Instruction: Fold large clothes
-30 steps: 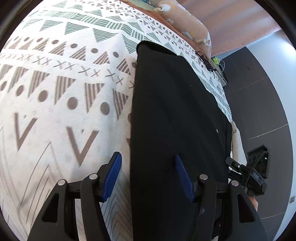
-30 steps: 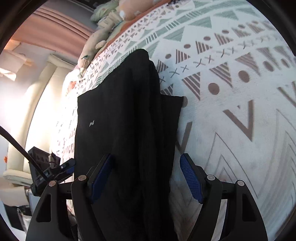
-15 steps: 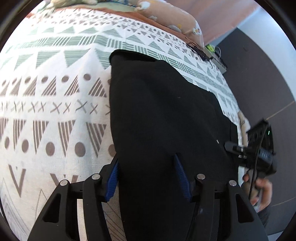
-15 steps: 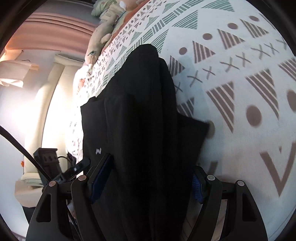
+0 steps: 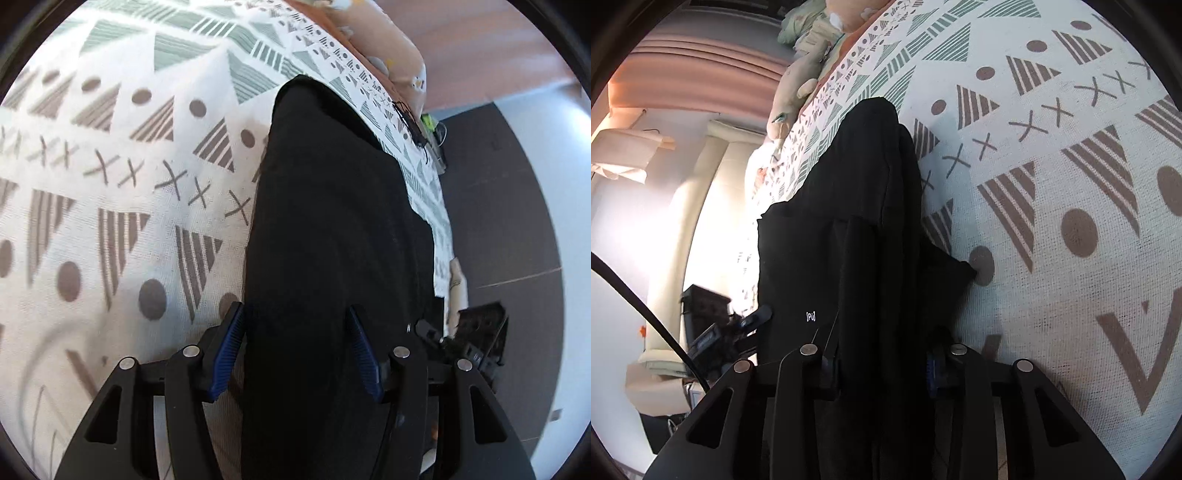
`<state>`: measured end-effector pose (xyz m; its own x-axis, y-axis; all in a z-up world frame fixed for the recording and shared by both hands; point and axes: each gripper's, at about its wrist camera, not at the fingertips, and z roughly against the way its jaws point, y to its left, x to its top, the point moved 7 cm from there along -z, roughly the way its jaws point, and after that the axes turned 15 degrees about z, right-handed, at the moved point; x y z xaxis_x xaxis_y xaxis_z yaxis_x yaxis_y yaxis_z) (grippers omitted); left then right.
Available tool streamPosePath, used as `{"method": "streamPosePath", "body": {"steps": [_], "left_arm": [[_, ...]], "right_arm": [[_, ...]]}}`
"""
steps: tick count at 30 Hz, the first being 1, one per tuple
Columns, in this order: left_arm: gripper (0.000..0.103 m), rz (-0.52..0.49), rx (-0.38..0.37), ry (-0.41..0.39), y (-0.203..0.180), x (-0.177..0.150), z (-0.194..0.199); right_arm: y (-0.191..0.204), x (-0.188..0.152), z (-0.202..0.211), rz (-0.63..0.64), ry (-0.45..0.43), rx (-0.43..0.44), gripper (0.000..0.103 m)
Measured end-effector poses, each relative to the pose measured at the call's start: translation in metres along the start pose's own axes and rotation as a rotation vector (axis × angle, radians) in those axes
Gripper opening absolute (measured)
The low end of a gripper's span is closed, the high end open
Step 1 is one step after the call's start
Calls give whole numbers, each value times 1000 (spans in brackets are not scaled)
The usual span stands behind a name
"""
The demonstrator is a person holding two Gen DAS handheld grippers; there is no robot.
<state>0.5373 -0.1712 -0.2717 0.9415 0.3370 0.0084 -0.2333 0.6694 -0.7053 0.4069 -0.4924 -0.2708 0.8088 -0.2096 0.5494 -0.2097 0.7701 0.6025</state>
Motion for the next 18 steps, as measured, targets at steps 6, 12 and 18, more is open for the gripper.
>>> {"method": "streamPosePath", "body": {"steps": [6, 12, 18], "left_arm": [[57, 16, -16, -8, -9, 5, -10], [41, -46, -11, -34, -19, -9, 9], [34, -82, -48, -74, -32, -21, 43]], "right_arm": [[-4, 2, -2, -4, 29, 24, 30], [14, 9, 7, 56, -9, -2, 15], [50, 10, 26, 121, -64, -11, 13]]}}
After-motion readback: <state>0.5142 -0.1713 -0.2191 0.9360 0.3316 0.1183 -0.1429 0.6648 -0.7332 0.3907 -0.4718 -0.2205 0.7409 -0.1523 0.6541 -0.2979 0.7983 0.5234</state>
